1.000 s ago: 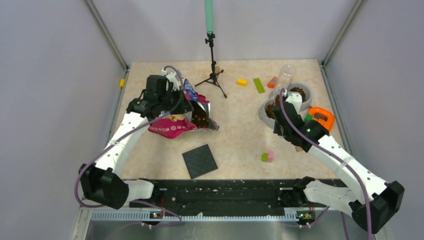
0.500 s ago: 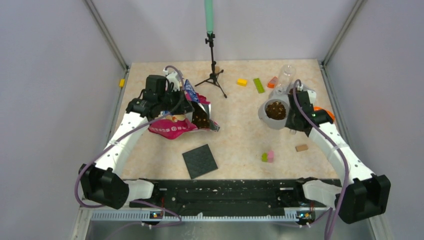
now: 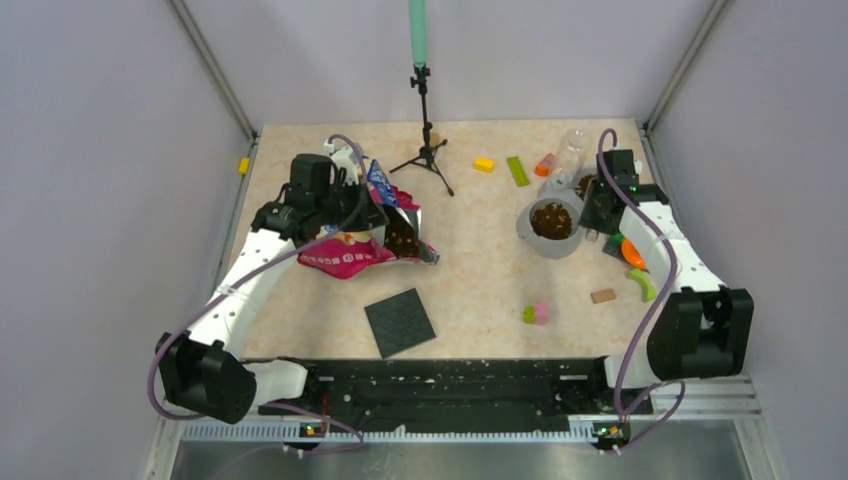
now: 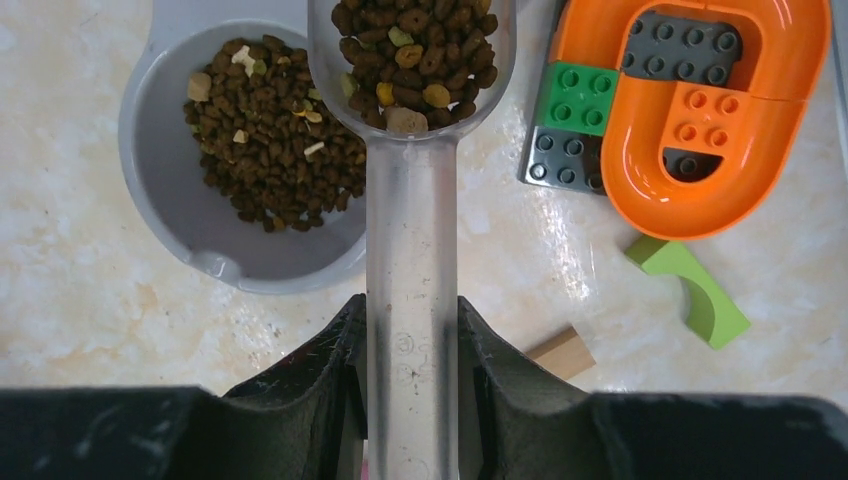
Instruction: Serve the pet food
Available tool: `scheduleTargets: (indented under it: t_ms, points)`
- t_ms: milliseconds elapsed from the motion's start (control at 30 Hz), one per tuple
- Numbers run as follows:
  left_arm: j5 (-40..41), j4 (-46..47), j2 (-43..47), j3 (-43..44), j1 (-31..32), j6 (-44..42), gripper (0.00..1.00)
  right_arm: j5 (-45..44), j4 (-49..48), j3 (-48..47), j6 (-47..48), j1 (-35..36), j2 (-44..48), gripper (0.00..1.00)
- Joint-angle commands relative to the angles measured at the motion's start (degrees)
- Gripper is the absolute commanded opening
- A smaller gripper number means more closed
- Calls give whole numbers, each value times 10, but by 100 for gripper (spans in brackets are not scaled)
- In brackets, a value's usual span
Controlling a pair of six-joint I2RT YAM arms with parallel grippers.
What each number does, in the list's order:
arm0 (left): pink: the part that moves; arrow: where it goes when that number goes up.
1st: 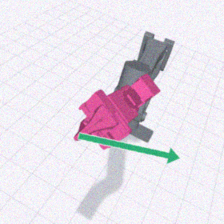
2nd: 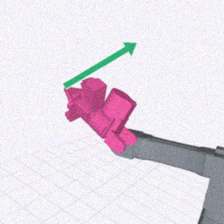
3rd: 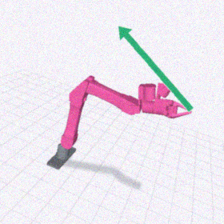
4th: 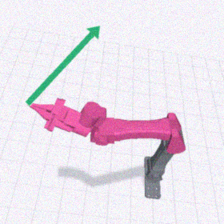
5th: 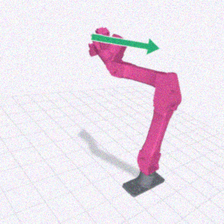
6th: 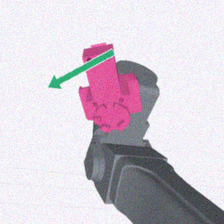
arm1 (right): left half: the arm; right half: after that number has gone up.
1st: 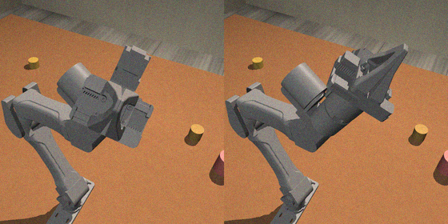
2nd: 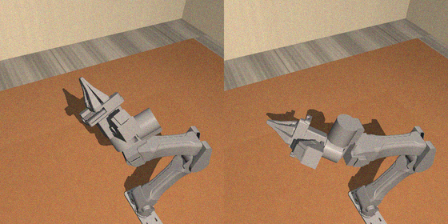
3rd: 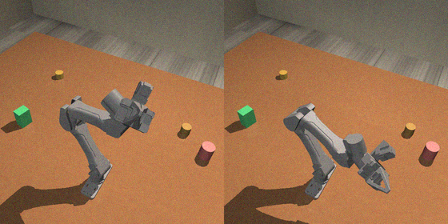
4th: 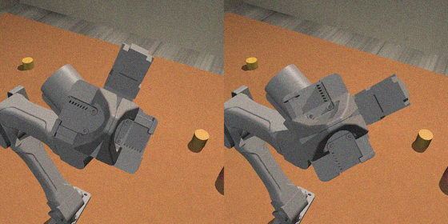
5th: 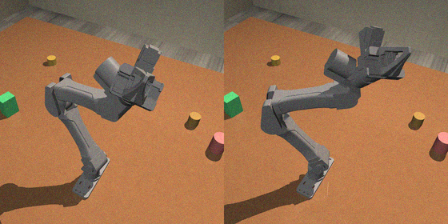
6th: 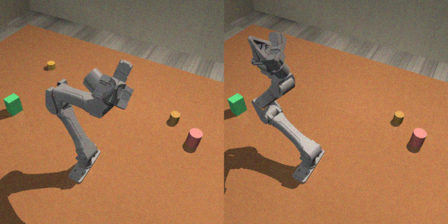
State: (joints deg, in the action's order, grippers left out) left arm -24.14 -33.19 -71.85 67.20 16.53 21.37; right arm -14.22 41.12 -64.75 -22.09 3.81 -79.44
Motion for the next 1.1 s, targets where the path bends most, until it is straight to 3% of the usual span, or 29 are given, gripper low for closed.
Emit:
scheduleTargets:
  t_ms: [0, 267, 1067]
  points:
    - [-36, 51, 35, -1, 6, 15, 0, 61, -24, -62, 4, -29, -38, 0]
    - [-27, 52, 39, -8, 6, 19, 0, 208, -3, -115, -22, -101, -109, 0]
    - [4, 59, 39, -13, 6, 27, 0, 375, -1, -164, -135, -163, -192, 0]
